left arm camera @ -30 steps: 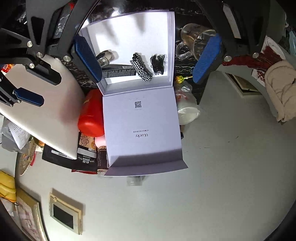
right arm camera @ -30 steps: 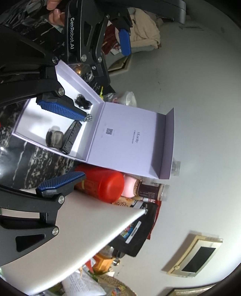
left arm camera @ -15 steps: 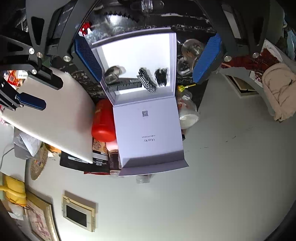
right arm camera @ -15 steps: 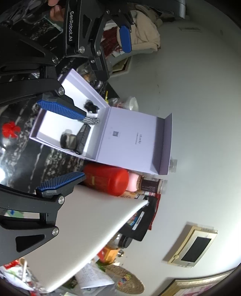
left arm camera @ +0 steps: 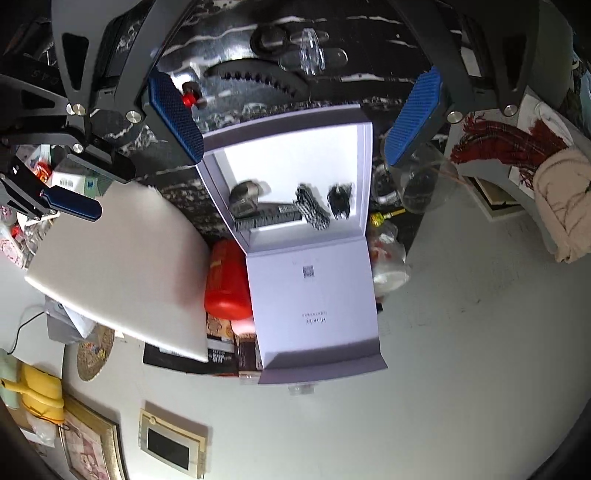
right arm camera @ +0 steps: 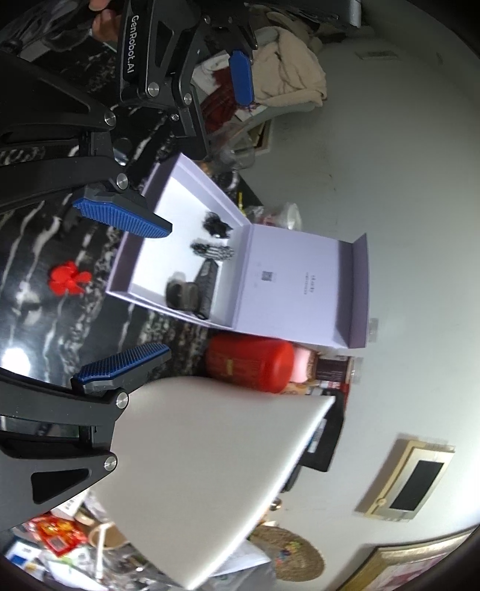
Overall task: Organize rigid objects
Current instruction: 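Withdraw both open tools from the box back over the table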
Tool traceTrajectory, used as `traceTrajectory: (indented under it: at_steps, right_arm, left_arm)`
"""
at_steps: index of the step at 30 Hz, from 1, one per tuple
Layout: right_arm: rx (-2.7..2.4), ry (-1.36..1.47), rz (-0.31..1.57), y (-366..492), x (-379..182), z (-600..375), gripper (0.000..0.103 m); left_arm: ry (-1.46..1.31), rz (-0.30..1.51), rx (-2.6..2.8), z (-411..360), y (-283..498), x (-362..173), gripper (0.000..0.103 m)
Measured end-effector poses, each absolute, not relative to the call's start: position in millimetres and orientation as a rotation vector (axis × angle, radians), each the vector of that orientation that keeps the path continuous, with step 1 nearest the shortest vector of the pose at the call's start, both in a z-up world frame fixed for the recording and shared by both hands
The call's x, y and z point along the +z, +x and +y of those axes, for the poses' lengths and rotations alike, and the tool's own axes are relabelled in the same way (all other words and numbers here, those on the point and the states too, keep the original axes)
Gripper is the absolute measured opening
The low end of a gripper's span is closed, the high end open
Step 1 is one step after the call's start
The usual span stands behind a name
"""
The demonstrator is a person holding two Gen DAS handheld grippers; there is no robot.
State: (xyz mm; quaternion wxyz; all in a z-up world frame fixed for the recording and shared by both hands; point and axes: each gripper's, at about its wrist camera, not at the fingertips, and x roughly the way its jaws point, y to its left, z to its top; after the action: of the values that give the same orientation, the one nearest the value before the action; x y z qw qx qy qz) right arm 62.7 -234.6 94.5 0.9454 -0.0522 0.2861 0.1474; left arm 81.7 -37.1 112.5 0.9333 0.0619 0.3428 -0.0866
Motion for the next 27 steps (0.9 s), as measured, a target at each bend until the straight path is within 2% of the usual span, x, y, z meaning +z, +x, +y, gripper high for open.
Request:
traceTrajectory:
  at_steps: [15, 27]
  right_arm:
    - [0.295, -0.026, 0.702, 22.5, 44.5, -239.1, 0.060]
    - [0.312, -0.002, 0.718, 7.3, 22.2, -232.6, 0.061]
  left_arm:
    - [0.088, 0.789, -0.169, -17.0, 55.7, 81.3, 0.100]
    - [0.068, 0.853, -0.186, -2.7, 41.3, 54.3, 0.100]
